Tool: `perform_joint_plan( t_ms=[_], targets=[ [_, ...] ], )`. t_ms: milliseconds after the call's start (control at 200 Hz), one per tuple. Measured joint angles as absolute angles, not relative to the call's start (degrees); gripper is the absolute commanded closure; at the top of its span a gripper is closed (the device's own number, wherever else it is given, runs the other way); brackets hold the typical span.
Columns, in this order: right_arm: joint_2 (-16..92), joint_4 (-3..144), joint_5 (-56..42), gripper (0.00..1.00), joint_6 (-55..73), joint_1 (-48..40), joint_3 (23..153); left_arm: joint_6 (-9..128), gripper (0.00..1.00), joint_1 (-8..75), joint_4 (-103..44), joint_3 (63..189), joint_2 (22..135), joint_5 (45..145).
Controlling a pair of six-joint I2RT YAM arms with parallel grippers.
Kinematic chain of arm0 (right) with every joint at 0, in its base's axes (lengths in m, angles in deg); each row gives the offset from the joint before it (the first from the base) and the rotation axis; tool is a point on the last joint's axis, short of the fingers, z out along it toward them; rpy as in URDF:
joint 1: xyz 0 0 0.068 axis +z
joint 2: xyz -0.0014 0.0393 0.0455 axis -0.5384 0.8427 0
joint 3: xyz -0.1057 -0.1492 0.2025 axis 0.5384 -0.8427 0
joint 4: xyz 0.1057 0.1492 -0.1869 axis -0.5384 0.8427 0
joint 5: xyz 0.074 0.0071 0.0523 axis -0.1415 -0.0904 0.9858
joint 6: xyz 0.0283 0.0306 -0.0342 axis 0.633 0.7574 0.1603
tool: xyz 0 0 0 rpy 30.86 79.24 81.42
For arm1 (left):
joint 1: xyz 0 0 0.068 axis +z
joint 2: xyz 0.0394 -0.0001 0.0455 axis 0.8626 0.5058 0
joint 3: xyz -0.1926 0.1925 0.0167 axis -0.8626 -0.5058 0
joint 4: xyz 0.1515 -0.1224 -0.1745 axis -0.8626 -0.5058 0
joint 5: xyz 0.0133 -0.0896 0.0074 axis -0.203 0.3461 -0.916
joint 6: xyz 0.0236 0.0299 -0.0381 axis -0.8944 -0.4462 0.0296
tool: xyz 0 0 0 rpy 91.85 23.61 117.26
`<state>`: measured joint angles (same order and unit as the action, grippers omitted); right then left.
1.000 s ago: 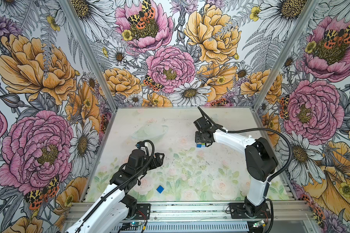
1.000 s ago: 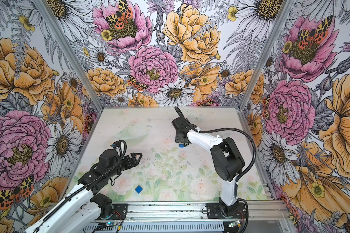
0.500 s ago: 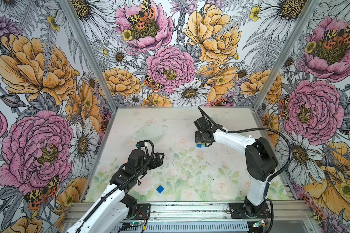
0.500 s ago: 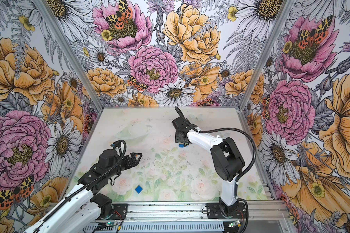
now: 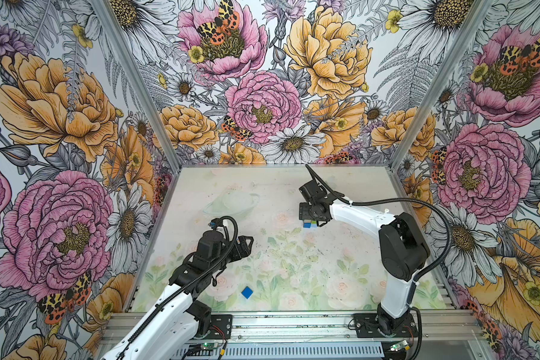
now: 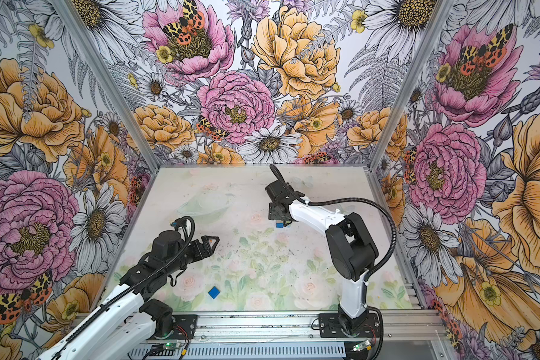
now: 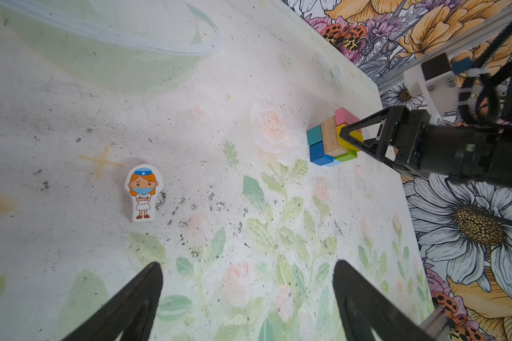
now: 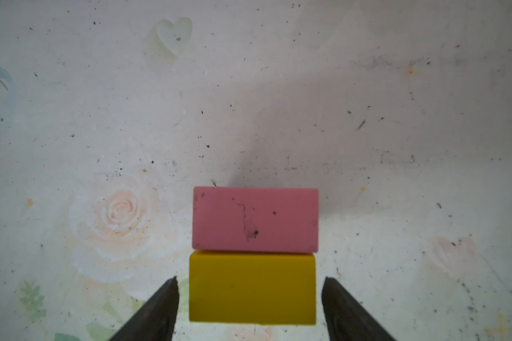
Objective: Build the wood block tower
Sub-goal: 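Open the right gripper and raise it off the yellow block, then draw the right gripper back from the tower while the left gripper shifts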
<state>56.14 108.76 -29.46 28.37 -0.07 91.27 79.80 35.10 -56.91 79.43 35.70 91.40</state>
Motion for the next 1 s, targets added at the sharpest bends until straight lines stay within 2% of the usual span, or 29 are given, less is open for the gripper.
perform_joint_plan(
  t_ms=[470,655,996],
  targets=[
    [38.70,109.02,-26.91,0.21,27.48,0.22,84.26,82.03,0.09,32.50,-58.47,79.43,30.24,91.75],
    [33.98,110.66,-26.03,0.21,27.06,2.01,79.69,84.57,0.09,25.68,-61.48,79.43,27.77,88.67],
    [22.83,113.64,-25.40,0.20,27.06,4.72,75.71,91.15,0.11,9.05,-65.98,79.46,26.59,76.56]
  ],
)
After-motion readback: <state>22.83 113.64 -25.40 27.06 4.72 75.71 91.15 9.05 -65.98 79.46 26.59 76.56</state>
